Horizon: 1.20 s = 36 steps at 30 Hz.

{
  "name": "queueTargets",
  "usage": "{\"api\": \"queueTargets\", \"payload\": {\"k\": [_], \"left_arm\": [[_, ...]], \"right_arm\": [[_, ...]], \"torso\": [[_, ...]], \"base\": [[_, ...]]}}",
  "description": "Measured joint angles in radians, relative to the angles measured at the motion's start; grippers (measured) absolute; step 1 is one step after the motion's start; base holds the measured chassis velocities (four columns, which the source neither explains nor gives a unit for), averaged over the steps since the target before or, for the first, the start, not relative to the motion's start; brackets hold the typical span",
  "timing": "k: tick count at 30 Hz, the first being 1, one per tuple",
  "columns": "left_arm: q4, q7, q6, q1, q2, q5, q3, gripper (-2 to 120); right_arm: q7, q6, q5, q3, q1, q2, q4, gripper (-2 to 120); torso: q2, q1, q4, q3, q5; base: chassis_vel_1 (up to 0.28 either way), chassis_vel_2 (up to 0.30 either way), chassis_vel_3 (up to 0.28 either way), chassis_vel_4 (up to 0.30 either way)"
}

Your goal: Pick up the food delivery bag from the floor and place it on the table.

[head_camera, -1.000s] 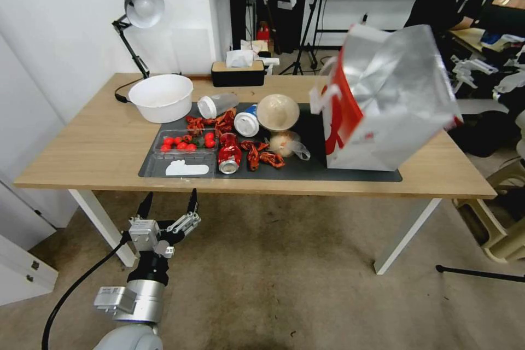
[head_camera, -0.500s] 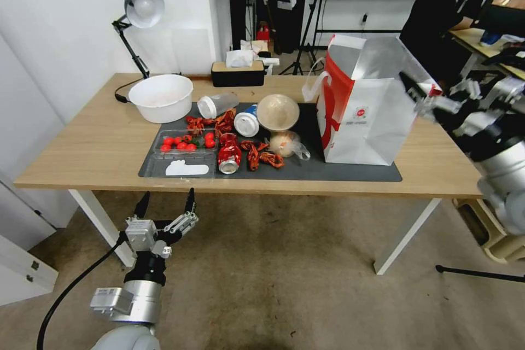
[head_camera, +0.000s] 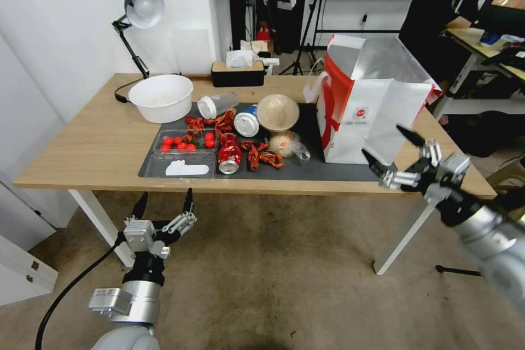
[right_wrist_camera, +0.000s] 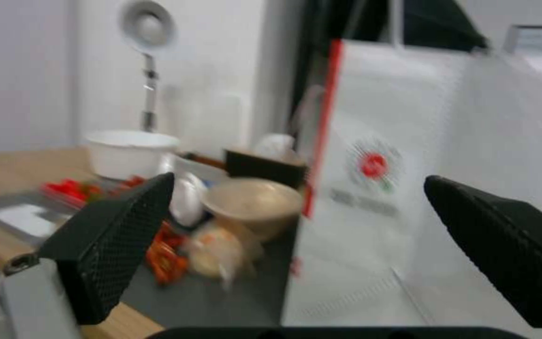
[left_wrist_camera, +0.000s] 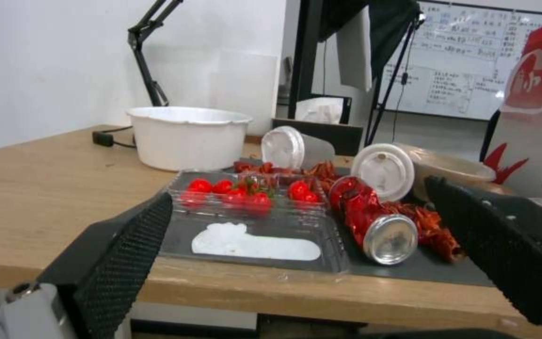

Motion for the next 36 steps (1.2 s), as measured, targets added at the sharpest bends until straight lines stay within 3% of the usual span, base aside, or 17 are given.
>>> {"api": "queueTargets", "payload": {"k": [4, 11, 22, 36], "left_arm": [[0.003, -0.001, -0.004, -0.001, 0.001, 0.000, 0.001, 100], [0.013, -0.001, -0.014, -0.003, 0.002, -0.001, 0.002, 100], [0.018, -0.001, -0.018, -0.004, 0.004, -0.010, 0.003, 100], [0.019, -0.001, -0.020, -0.004, 0.004, -0.013, 0.001, 100]], "right_arm": [[0.147, -0.026, -0.071, -0.026, -0.063, 0.070, 0.027, 100], [0.271, -0.018, -0.119, -0.073, -0.117, 0.143, 0.032, 100], [0.299, 0.029, -0.209, -0.128, -0.145, 0.229, -0.019, 100], [0.323, 0.018, -0.241, -0.137, -0.137, 0.243, -0.031, 100]], "torso": [[0.000, 0.000, 0.0000, 0.000, -0.0001], [0.000, 0.000, 0.0000, 0.000, -0.0001], [0.000, 0.000, 0.0001, 0.000, 0.0000], [0.000, 0.000, 0.0001, 0.000, 0.0001]], "base": [[0.000, 0.000, 0.000, 0.000], [0.000, 0.000, 0.000, 0.000], [0.000, 0.000, 0.000, 0.000], [0.000, 0.000, 0.000, 0.000]]}}
